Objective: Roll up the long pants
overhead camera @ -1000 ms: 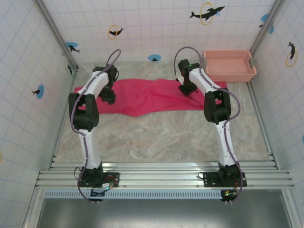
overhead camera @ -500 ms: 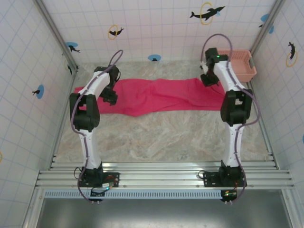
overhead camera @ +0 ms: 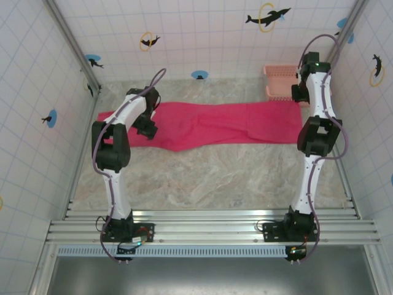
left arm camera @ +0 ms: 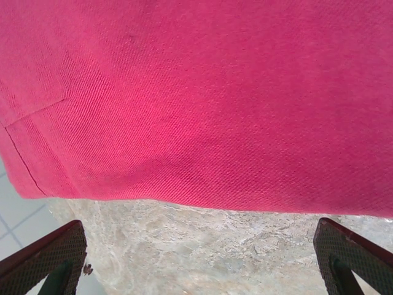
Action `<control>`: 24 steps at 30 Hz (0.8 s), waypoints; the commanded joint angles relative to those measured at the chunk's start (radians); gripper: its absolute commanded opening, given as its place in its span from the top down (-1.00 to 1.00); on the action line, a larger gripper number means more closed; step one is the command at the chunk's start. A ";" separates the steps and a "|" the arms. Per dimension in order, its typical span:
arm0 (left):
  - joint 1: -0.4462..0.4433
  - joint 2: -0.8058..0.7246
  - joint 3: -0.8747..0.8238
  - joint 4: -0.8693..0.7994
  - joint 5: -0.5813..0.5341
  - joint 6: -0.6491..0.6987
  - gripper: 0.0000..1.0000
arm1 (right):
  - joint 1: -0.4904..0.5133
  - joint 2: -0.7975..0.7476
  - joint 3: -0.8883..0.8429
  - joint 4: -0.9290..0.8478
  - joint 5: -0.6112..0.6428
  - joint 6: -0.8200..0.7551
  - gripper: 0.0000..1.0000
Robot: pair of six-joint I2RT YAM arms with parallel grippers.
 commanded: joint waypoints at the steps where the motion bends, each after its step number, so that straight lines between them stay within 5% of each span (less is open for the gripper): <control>1: -0.043 -0.029 0.030 -0.025 0.001 0.081 -0.95 | -0.037 0.054 0.101 -0.030 0.028 0.034 0.16; 6: -0.058 -0.005 0.046 -0.032 -0.010 0.081 -0.95 | -0.078 -0.039 0.043 -0.033 0.008 0.052 0.11; 16: -0.120 0.049 0.207 -0.052 0.055 0.016 -0.95 | -0.124 -0.506 -0.878 0.293 -0.364 0.242 -0.24; 24: -0.177 0.071 0.226 0.017 0.263 -0.138 -0.95 | -0.176 -0.563 -1.157 0.462 -0.464 0.368 -0.25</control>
